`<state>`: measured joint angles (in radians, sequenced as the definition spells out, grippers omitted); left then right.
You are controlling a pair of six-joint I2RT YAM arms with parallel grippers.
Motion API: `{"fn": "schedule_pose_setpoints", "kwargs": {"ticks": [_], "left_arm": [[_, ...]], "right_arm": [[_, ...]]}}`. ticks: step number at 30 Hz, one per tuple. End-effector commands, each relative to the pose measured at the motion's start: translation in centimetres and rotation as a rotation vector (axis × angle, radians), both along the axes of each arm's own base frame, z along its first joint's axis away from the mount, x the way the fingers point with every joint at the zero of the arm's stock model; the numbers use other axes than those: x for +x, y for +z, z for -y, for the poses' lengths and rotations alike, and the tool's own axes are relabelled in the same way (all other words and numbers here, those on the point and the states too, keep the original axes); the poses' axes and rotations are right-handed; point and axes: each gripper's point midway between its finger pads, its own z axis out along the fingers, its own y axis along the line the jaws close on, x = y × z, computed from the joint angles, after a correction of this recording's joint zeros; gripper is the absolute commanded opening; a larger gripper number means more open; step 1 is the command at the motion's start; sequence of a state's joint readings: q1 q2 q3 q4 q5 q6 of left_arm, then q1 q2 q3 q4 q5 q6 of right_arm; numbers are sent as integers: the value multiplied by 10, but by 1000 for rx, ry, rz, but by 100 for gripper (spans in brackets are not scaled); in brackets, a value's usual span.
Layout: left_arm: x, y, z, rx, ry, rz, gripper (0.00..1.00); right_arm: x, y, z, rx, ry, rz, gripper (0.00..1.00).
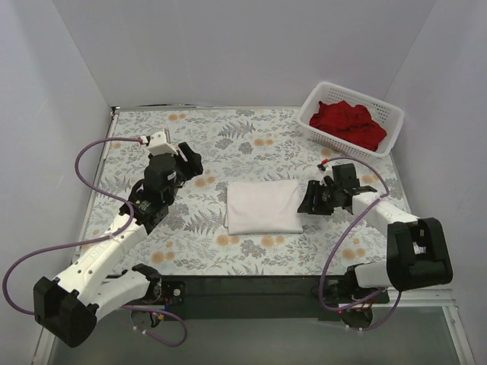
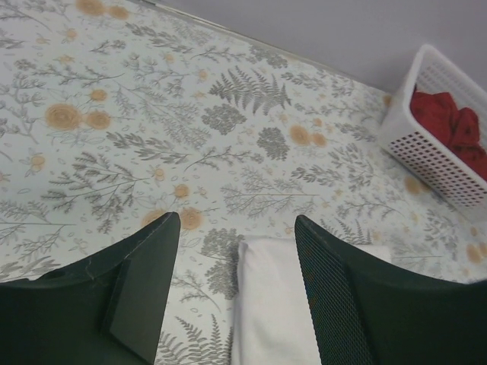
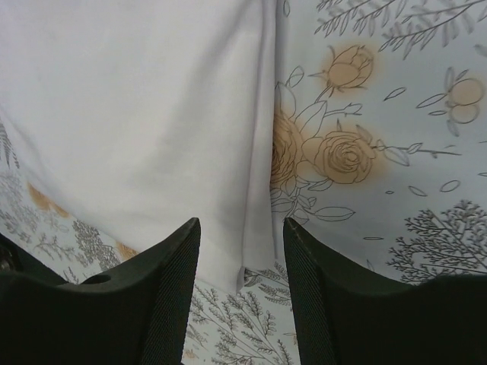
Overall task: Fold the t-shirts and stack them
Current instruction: Neatly place the folded tshirt to the corner
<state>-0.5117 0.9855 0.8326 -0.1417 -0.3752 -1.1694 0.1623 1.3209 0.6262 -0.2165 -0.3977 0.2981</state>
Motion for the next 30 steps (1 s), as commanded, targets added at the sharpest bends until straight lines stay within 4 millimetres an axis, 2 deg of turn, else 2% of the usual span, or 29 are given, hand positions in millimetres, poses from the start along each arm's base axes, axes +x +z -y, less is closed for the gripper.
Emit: {"fn": "schedule_pose_setpoints", "kwargs": {"ticks": [1,5,8,11,13,16,17,19,20,22,23,26,27,30], "left_arm": [[-6,-23,-26,114,79,-31,61],[-13,-39,-37,153,104,-42,61],[-14,-36,-42,159,122,-27,61],[-15,-32,-41,152,116,-10,61],[-15,-31,-43,155,121,-11,61],[-16,-28,-46,154,138,-5,61],[-17,-28,-47,156,141,-4,61],[-19,-24,-50,150,151,9,61],[-20,-22,-51,145,155,16,61],[-21,-19,-53,141,161,26,61],[-23,-17,-54,138,165,34,61],[-26,-12,-56,133,163,52,60],[-26,-9,-56,129,162,63,60],[-28,-10,-58,145,172,74,61]], "right_arm": [[5,0,-6,-64,25,-30,55],[9,-8,-10,-118,26,-64,55],[12,-9,-15,-131,29,-73,55],[8,-11,-28,-144,71,-84,54],[5,-18,-28,-183,79,-108,52],[3,-23,-28,-228,84,-123,46],[3,-23,-27,-235,80,-124,40],[8,-24,-20,-288,58,-116,31],[7,-25,-13,-321,48,-131,15],[16,-23,1,-412,22,-106,4],[15,-23,9,-452,21,-114,1],[29,-18,39,-624,-17,-82,1],[33,-15,61,-742,-60,-69,1],[38,-12,101,-910,-129,-81,1]]}}
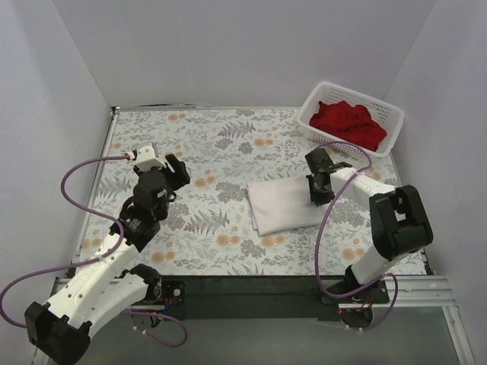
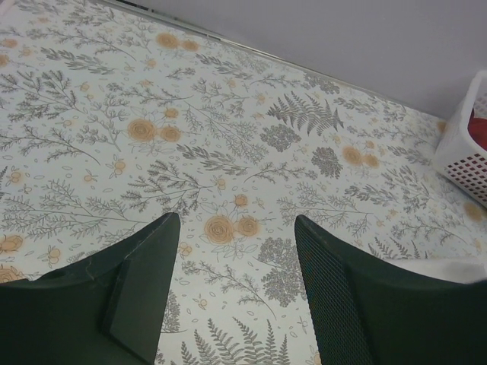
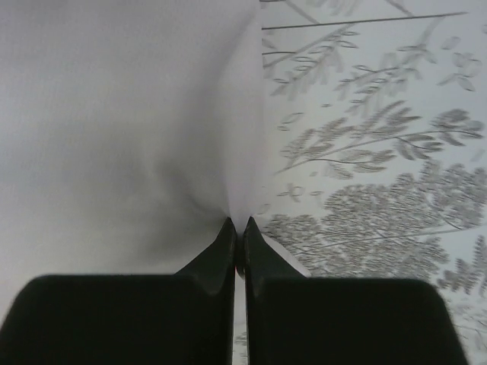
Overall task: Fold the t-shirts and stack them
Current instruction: Neatly place the folded tshirt to the corner
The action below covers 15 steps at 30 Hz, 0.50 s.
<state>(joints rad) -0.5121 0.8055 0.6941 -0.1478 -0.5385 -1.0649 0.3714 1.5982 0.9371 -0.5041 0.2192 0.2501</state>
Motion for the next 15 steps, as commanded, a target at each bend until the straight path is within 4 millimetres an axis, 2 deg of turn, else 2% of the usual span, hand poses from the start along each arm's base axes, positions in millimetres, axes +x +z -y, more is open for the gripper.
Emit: {"fn": "schedule_pose_setpoints", "kwargs": {"ticks": [1,6,9,12,15], "left_arm": [[-3,2,-9,32,36,25,60],[-10,7,-12,31,55,59,61],[-11,9,-15,37,71,71,60],[-12,9,-13,41,62,76,60],[-13,10,-12,43,57,84,60]], "right_arm": [[7,12,72,-331,-100,18,1],[15,39,134,-526,-245,81,1],[17,54,161,-639,-294,102,1],[22,67,184,-692,-346,134,1],[31,71,202,-677,-415,161,1]]}}
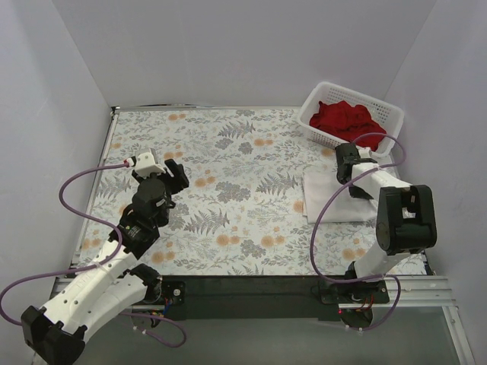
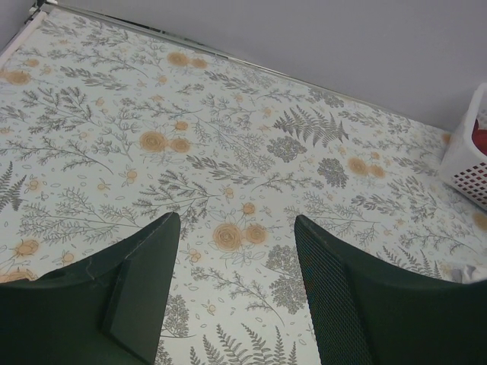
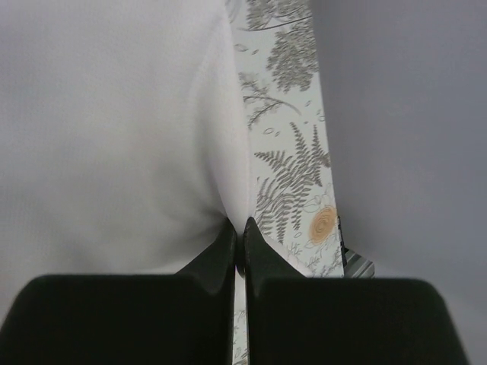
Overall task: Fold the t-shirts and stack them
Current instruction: Neatly place the folded tshirt to the corner
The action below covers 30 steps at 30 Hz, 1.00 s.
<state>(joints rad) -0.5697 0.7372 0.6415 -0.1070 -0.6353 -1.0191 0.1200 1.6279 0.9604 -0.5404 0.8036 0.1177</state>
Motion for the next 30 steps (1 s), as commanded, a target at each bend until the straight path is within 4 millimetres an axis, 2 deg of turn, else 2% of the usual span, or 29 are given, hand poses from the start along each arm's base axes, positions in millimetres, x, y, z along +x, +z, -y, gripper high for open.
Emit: {"fn": "schedule_pose_setpoints", "kwargs": {"ticks": [1,5,10,13,18,23,24,25,26,28,30], "left_arm": [[-3,7,-6,9,28,34,60],[-2,6,-5,12,23,34,60],[-1,1,-2,22,13,29,60],[1,-2,-1,28,11,19,60],[3,-7,2,36,0,4,60],[4,-8,4,37,-8,5,60],[4,-9,5,42,-11,0,60],[4,-9,6,41,-19,2,60],[4,-9,6,37,-20,4,60],[4,-9,6,39,-20,4,60],[4,-9,6,39,-20,6,60]], "right_arm": [[24,36,36,-94,-91,141,1],[36,37,53,-117,-107,152,1],[35,32,84,-137,-159,125,1],[34,31,95,-141,-185,129,1],[34,44,119,-178,-211,139,1],[42,57,129,-186,-207,176,12],[44,59,130,-195,-204,173,15],[45,60,133,-195,-209,176,25],[46,59,133,-194,-207,174,31],[46,61,134,-199,-224,186,40],[45,66,132,-182,-233,207,45]]}}
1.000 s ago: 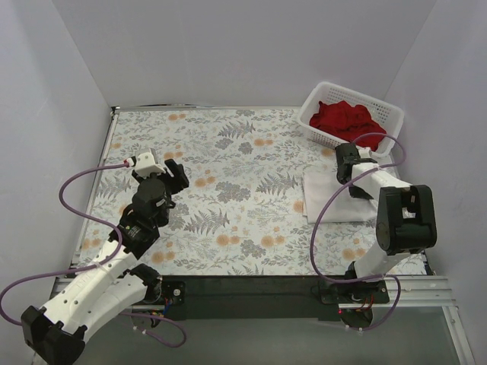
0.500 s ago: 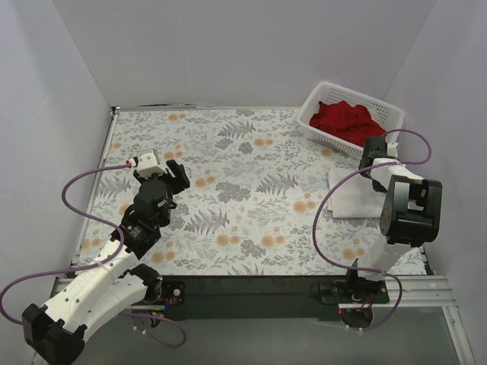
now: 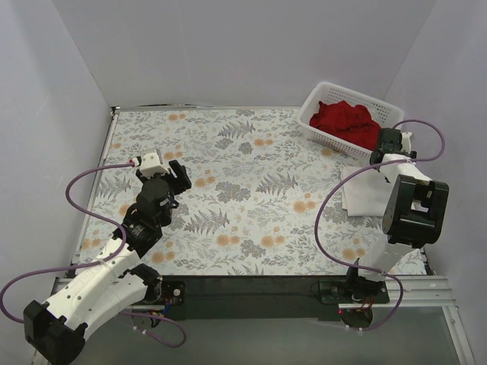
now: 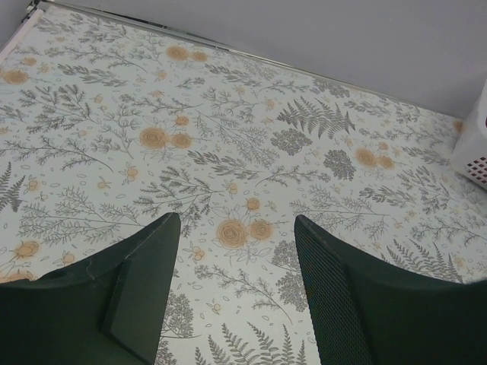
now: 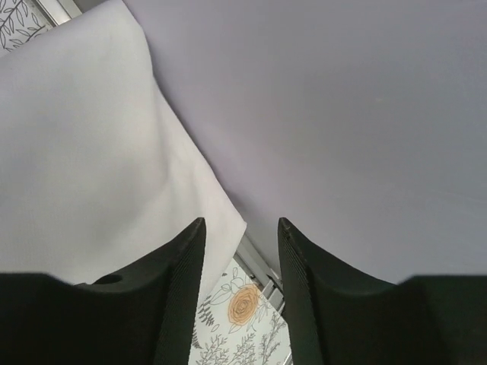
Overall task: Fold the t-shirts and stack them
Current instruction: Neatly place the folded tshirt to the corner, then reset both grippers
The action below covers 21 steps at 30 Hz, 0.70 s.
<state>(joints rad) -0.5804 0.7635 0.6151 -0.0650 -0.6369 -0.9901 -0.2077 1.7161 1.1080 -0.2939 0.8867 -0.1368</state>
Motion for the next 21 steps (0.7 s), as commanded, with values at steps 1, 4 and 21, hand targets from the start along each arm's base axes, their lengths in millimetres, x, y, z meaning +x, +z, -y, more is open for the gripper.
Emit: {"fn": "schedule_pose_setpoints", "kwargs": {"ticks": [1,4,21], "left_arm": [[0,2,1,6,-7,17,60],[0,3,2,0,-9,20,60],[-13,17,-15,-75,57,49,66]], "right_arm": [[10,25,4,-22,-38,112,51],[7,42,0,6,-47,182,59],[-68,221,-126,374,371,958,98]]}}
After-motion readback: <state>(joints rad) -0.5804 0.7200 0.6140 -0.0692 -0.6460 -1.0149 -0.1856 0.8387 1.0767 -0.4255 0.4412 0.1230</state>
